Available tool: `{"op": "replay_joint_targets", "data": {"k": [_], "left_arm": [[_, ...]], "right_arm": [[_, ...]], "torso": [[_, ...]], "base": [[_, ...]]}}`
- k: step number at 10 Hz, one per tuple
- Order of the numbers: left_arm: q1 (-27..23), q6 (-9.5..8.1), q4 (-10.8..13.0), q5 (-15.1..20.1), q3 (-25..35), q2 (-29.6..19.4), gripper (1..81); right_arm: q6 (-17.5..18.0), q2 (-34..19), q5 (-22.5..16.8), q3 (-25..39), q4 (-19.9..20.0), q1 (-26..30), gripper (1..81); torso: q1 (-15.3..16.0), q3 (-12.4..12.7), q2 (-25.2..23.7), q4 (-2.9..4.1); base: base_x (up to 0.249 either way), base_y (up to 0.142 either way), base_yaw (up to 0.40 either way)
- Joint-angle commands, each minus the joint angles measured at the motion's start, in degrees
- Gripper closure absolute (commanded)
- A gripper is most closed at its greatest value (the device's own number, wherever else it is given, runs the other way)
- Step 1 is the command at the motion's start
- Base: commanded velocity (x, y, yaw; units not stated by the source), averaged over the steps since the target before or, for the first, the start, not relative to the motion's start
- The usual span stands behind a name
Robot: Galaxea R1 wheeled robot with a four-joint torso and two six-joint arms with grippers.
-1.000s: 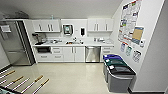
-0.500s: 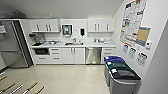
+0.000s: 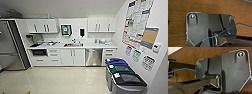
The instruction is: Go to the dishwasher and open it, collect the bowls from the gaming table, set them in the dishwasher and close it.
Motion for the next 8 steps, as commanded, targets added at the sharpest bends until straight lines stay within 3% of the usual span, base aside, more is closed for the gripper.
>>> {"op": "replay_joint_targets", "data": {"k": [1,8], "left_arm": [[-2.6,0.10,0.3,2.7,0.3,-1.2,1.0],[-2.5,0.10,0.2,2.5,0.2,-1.1,1.0]], "right_arm": [[-0.2,-1.1,-3.3,1.3,0.1,2.7,1.0],[-0.1,-1.2,-3.3,1.0,0.1,2.6,1.0]], "torso": [[0.0,0.0,0.0,0.00],[0.0,0.0,0.0,0.00]], "base": [[0.262,0.000,0.000],[0.262,0.000,0.000]]}}
